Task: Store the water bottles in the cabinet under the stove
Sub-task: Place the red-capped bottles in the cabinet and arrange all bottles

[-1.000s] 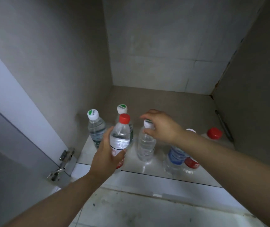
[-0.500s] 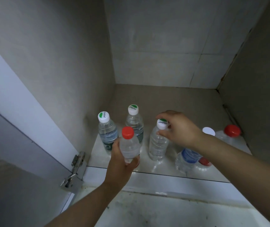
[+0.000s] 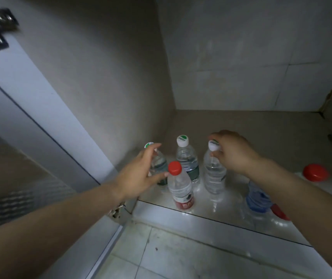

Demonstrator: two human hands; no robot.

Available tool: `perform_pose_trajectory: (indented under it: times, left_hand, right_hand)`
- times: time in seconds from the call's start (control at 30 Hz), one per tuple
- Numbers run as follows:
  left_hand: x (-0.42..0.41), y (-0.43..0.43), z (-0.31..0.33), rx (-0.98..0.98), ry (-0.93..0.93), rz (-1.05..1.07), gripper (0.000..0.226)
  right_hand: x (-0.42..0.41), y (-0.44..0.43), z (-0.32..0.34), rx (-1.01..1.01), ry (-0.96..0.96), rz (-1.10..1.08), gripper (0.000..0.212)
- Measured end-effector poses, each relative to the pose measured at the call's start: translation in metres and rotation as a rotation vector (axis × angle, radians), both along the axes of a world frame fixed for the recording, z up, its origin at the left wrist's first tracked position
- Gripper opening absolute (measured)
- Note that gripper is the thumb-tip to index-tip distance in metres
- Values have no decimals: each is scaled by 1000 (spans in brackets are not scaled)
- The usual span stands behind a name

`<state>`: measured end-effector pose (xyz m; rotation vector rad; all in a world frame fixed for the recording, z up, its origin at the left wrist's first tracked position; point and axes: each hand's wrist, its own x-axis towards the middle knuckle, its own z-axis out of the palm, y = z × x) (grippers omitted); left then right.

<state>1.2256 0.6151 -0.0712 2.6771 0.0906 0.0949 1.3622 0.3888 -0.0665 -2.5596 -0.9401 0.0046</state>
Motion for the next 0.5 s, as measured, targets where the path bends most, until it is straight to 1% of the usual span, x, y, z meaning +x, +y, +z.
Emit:
perform_pose_trajectory:
  times: [0.17, 0.2, 0.27, 0.33, 0.37, 0.5]
  left_hand:
    - [21, 6, 23, 185, -173, 92, 51]
    - [27, 7, 23, 224, -167, 101, 50]
    - [37, 13, 21, 273, -90, 121, 48]
    - [42, 17, 15, 267, -24, 130, 41]
    - [42, 18, 11, 247, -21, 139, 38]
    - [43, 20, 3, 190, -81, 140, 36]
  right_hand:
    - [13, 7, -3, -46, 22, -5, 20]
    - [15, 7, -4, -40, 35, -9, 21]
    - [19, 6, -6, -17, 55, -15, 24]
    - [21, 6, -8, -1, 66, -17, 26]
    - [21, 8, -8, -3, 74, -13, 28]
    - [22, 18, -10, -35, 108, 7, 41]
